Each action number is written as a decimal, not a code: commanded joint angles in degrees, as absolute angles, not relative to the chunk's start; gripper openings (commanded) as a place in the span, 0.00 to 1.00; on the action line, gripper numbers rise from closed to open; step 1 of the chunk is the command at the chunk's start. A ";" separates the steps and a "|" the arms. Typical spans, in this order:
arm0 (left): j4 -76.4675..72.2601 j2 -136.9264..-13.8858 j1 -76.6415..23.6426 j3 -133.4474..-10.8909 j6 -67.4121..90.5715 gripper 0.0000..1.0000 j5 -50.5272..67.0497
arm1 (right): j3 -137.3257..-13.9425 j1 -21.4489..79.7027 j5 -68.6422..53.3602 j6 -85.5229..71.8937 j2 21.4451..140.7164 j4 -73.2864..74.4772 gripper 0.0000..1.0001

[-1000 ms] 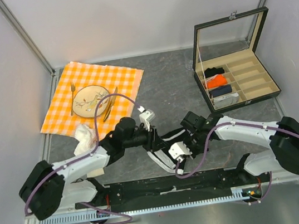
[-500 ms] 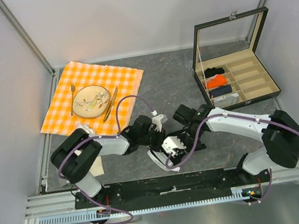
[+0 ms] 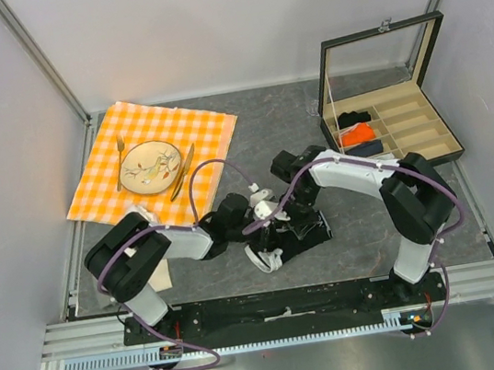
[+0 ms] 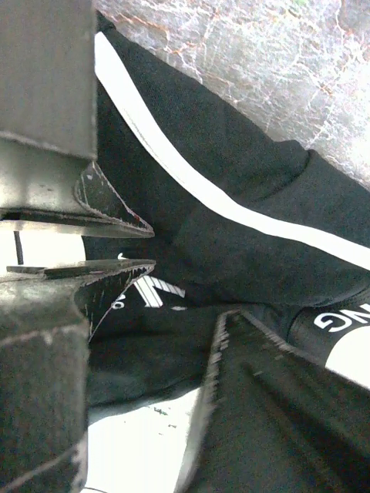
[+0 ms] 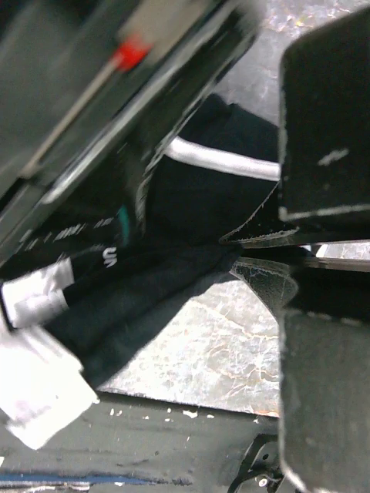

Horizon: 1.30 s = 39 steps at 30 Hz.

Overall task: Roll the underwear
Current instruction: Fold the underwear at the center of the board.

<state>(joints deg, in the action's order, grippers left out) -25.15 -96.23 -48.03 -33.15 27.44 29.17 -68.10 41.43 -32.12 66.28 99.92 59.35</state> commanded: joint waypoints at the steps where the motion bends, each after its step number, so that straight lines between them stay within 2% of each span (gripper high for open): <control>1: -25.40 -94.13 -48.25 -31.64 28.83 0.26 27.16 | -71.89 37.71 -35.59 68.46 102.47 61.61 0.11; 8: -25.40 -93.34 -48.16 -33.22 29.18 0.31 27.25 | -74.97 36.21 -36.47 68.47 106.26 61.79 0.17; 13: -23.48 -90.10 -47.55 -33.75 29.71 0.38 25.32 | -74.97 35.86 -36.56 67.50 107.75 60.74 0.19; 19: -19.08 -82.19 -45.79 -34.63 29.62 0.48 23.12 | -74.27 35.33 -37.70 66.62 107.84 58.98 0.20; 28: -11.34 -70.33 -42.37 -31.21 28.48 0.56 16.44 | -75.67 35.33 -39.64 65.30 109.94 58.80 0.19; 39: -2.11 -52.22 -39.02 -26.90 26.81 0.59 8.97 | -81.12 35.33 -41.22 59.69 113.90 58.27 0.19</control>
<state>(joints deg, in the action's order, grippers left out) -5.17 -58.06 -39.44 -28.86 29.52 13.39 -77.45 35.44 -39.79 62.57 113.49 58.11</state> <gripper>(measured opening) 0.582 0.189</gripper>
